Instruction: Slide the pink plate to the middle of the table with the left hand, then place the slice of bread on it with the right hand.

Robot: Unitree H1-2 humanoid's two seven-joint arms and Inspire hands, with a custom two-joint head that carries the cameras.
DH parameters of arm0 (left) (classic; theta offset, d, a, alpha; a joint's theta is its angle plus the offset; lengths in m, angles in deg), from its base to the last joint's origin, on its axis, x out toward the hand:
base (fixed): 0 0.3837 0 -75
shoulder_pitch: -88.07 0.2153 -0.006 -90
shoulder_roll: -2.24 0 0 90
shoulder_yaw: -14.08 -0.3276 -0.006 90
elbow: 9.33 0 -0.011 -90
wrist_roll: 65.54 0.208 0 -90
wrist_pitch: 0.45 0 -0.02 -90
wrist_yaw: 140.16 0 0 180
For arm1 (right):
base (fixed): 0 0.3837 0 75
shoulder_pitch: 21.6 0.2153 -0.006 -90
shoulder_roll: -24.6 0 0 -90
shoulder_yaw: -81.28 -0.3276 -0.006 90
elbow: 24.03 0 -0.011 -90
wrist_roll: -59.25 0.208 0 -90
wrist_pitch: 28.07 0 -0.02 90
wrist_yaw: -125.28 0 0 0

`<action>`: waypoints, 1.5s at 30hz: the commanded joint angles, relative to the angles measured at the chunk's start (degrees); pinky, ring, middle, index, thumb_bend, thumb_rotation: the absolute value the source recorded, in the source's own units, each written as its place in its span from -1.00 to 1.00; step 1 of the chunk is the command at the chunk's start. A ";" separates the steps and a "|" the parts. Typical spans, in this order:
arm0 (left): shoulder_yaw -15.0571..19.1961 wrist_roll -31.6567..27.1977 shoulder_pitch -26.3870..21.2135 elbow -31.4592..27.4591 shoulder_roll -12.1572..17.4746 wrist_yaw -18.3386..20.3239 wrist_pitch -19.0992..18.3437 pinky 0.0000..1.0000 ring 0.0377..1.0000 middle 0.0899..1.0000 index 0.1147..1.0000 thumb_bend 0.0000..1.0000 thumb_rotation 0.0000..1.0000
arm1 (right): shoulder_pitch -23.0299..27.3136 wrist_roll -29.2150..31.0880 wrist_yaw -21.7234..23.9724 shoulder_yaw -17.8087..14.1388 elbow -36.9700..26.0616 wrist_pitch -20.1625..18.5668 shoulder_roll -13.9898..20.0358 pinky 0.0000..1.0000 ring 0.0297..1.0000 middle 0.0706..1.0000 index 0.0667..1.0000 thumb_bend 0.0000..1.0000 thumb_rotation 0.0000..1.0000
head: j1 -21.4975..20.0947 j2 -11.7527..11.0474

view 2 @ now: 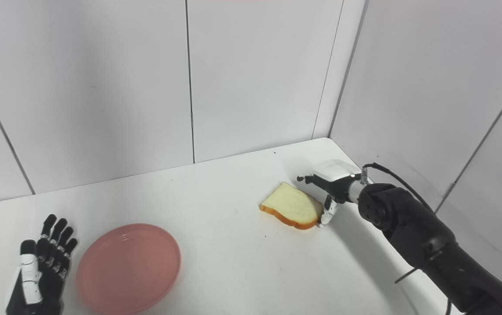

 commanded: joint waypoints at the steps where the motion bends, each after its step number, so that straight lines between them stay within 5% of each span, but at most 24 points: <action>1: 0.14 0.12 4.08 2.95 -0.07 -0.02 0.81 1.00 1.00 0.99 0.98 0.57 1.00 | 1.42 0.56 -3.85 -1.80 0.18 2.67 0.99 0.14 0.35 0.47 0.56 0.44 -0.70 | 0.04 0.00; 6: 0.09 0.58 4.07 2.74 -0.18 -0.46 0.58 1.00 1.00 0.99 0.97 0.57 1.00 | 1.89 1.30 -5.87 -1.89 1.52 3.89 0.18 0.04 0.16 0.31 0.42 0.37 -0.76 | 0.25 0.08; 14: -0.04 0.73 4.00 2.95 -0.08 -0.44 0.48 1.00 1.00 0.99 0.97 0.57 0.99 | 1.70 2.21 -5.20 -2.00 -0.22 2.66 -0.12 0.08 0.22 0.35 0.45 0.49 -0.72 | 0.20 0.14; 22: 0.02 0.95 3.87 3.29 -0.18 -0.53 0.85 1.00 1.00 0.99 0.97 0.59 0.97 | 1.90 2.30 1.01 -2.52 -5.09 -3.90 0.00 0.24 0.46 0.61 0.66 0.60 -0.35 | 0.23 -0.12; 25: 0.17 0.91 3.89 3.33 -0.18 -0.25 0.86 1.00 1.00 0.99 0.97 0.59 0.96 | 1.95 2.61 1.13 -3.18 -5.72 -4.57 -0.47 0.35 0.64 0.76 0.77 0.68 -0.08 | 0.23 -0.12; 32: 0.14 1.08 3.71 4.00 -0.22 -0.10 1.10 1.00 1.00 0.99 0.97 0.60 0.96 | 2.23 3.30 2.45 -4.44 -8.28 -8.28 -2.13 0.43 0.71 0.83 0.88 0.84 0.41 | 0.37 -0.44; 38: -0.07 1.23 3.92 3.50 -0.09 -0.04 0.66 1.00 1.00 1.00 0.97 0.59 0.96 | 2.89 2.48 3.41 -3.75 -9.23 -10.35 -3.66 0.41 0.72 0.88 0.91 0.90 0.57 | 0.44 -0.48; 45: -0.08 1.04 4.21 2.77 -0.30 -0.12 0.09 1.00 1.00 1.00 0.97 0.57 0.94 | 4.05 1.42 4.57 -1.78 -7.92 -10.53 -4.97 0.36 0.75 0.93 0.99 0.91 0.48 | 0.57 -0.49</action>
